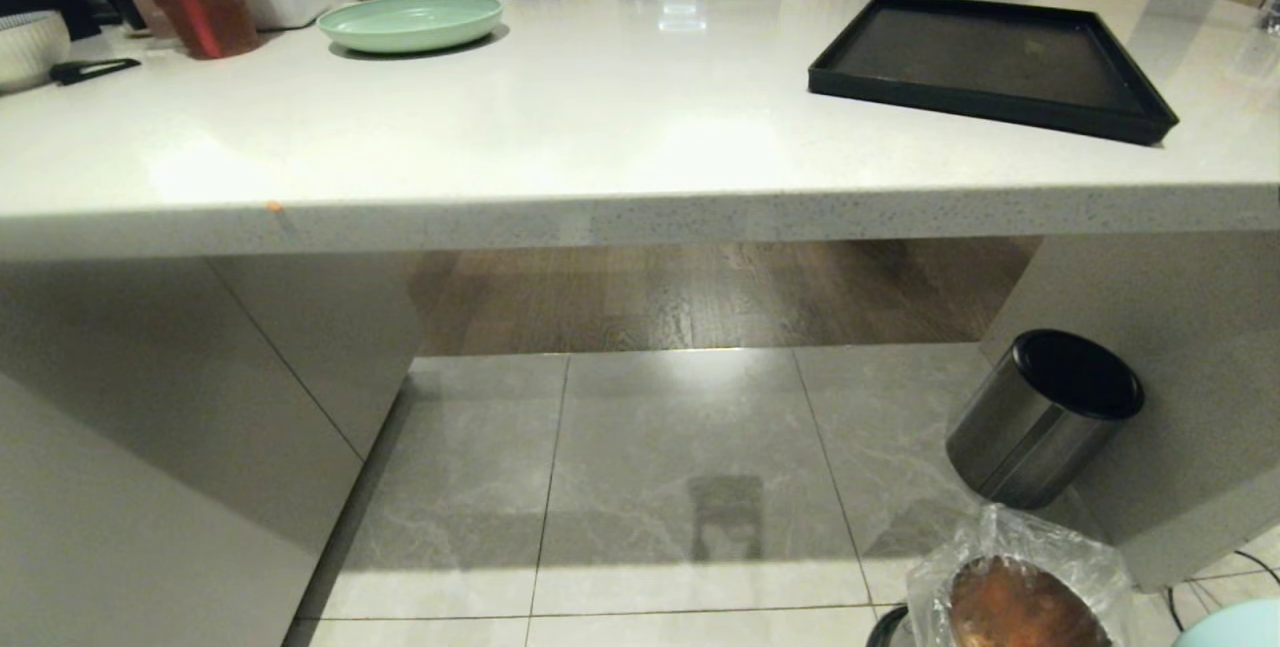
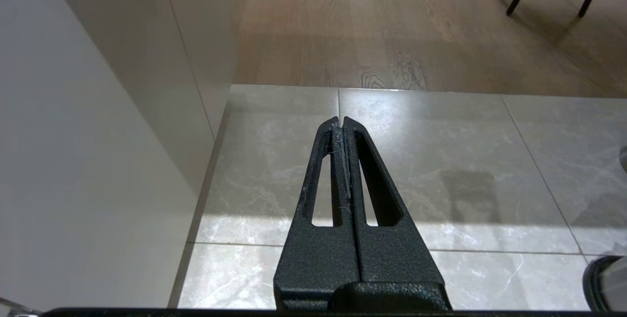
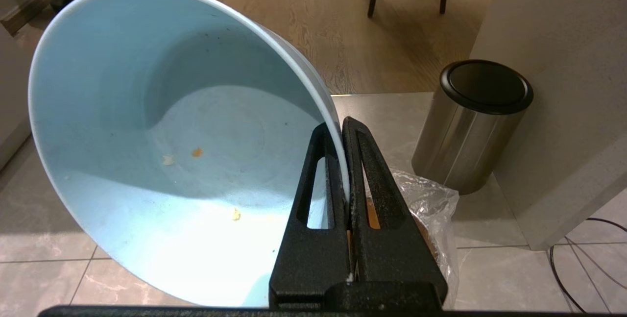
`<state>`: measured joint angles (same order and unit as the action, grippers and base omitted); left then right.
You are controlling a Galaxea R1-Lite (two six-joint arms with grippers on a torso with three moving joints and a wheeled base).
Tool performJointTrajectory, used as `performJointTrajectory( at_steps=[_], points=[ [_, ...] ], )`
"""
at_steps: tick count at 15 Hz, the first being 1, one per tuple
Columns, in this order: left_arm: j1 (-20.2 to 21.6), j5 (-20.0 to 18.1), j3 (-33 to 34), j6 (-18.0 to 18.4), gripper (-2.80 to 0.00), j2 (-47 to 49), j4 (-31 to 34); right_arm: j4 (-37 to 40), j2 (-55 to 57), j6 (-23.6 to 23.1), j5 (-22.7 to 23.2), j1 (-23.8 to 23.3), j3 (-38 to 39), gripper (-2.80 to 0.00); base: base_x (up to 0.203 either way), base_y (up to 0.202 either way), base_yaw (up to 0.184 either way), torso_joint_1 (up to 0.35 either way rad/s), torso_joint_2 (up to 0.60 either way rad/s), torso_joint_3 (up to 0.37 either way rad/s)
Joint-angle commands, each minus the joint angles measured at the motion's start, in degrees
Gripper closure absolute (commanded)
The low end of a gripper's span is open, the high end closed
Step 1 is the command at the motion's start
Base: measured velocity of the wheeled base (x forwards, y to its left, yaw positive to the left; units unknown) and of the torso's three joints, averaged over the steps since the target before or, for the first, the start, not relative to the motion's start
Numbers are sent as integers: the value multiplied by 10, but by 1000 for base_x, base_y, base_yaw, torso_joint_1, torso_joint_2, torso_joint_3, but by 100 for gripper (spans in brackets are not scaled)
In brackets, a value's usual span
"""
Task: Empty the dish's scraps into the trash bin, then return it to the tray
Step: Put the bowl back to the table
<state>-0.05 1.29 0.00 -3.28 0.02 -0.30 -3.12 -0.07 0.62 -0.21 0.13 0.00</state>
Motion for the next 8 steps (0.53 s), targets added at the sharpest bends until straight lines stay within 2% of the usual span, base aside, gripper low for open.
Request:
performJointTrajectory(
  at_steps=[1, 8],
  points=[
    [0, 0, 0, -1, 0, 1, 0, 0, 1, 0, 0, 0, 0, 0, 0, 0, 0, 0, 0, 0],
    [0, 0, 0, -1, 0, 1, 0, 0, 1, 0, 0, 0, 0, 0, 0, 0, 0, 0, 0, 0]
  ],
)
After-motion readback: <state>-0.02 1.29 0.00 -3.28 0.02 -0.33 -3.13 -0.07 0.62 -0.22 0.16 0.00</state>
